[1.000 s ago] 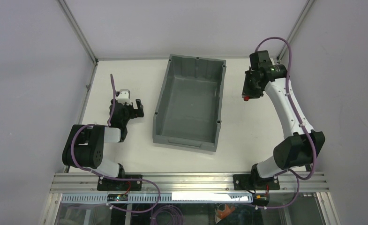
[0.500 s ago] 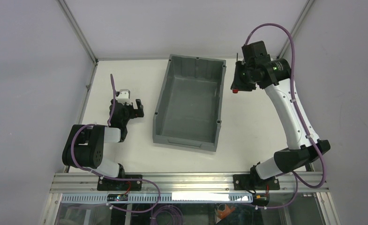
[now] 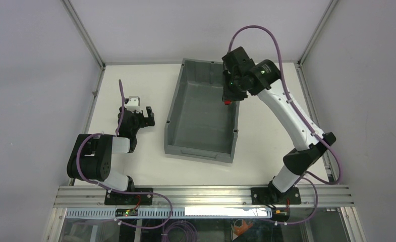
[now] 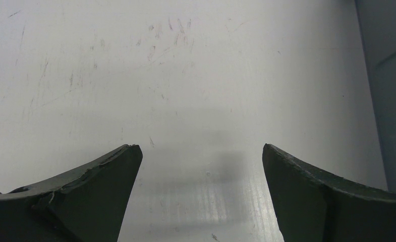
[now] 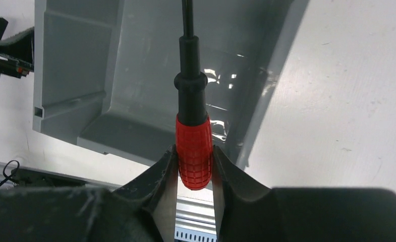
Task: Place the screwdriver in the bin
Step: Place the screwdriver in the bin.
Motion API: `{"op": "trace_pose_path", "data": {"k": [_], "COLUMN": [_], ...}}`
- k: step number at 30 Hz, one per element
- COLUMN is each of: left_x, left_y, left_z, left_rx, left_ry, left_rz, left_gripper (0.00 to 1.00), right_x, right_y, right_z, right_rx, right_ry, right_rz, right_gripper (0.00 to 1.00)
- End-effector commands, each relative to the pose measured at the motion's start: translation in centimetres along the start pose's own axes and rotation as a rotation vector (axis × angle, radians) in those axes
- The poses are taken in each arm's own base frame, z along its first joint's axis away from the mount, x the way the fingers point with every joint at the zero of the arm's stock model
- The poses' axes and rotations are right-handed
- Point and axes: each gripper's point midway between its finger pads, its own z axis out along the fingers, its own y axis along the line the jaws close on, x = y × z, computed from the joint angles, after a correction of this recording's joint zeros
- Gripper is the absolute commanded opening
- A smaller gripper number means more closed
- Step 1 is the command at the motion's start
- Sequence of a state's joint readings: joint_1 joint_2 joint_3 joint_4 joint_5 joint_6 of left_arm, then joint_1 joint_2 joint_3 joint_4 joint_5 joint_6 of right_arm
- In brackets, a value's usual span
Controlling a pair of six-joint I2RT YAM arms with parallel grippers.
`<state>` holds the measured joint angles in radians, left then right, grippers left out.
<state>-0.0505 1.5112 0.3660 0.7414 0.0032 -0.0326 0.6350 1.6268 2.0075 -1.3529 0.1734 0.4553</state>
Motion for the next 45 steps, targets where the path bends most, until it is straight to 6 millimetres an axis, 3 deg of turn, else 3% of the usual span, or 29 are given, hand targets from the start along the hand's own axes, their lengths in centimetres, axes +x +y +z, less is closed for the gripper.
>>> {"op": "trace_pose_path", "data": {"k": [1,9,17,32,38,45], "left_x": [-2.5,-2.5,-2.5,-2.5,-2.5,-2.5], "left_y": [-0.2,-0.2,-0.2,-0.2,-0.2,-0.2], "left_z": [0.4,0.4,0.4,0.4,0.4,0.4], "left_rx": [0.017,0.017,0.016,0.017,0.018,0.016], "left_ry": [-0.082,-0.081,-0.081,-0.083,-0.081,-0.081], "left_rz": [0.020,0.020,0.019,0.020,0.020,0.019], "left_gripper": [0.99,0.99,0.99,0.99,0.99,0.99], "right_x": [-0.5,0.5,2.6,7.1,8.6,9.8], "right_y": [2.5,4.8,6.4,5.8,5.3,4.7], "right_z": [-0.1,3.1,8.5,18.4,21.4,23.6], "right_rx": [-0.007,0.037,0.076,0.207,0.223,0.221], "right_ry": [-0.034,0.003,0.083,0.219,0.269,0.336], "right_rz": [-0.010,-0.050,-0.070,-0.107,-0.097,-0.088], "right_gripper": [0.00,0.00,0.00,0.00,0.00,0.00]}}
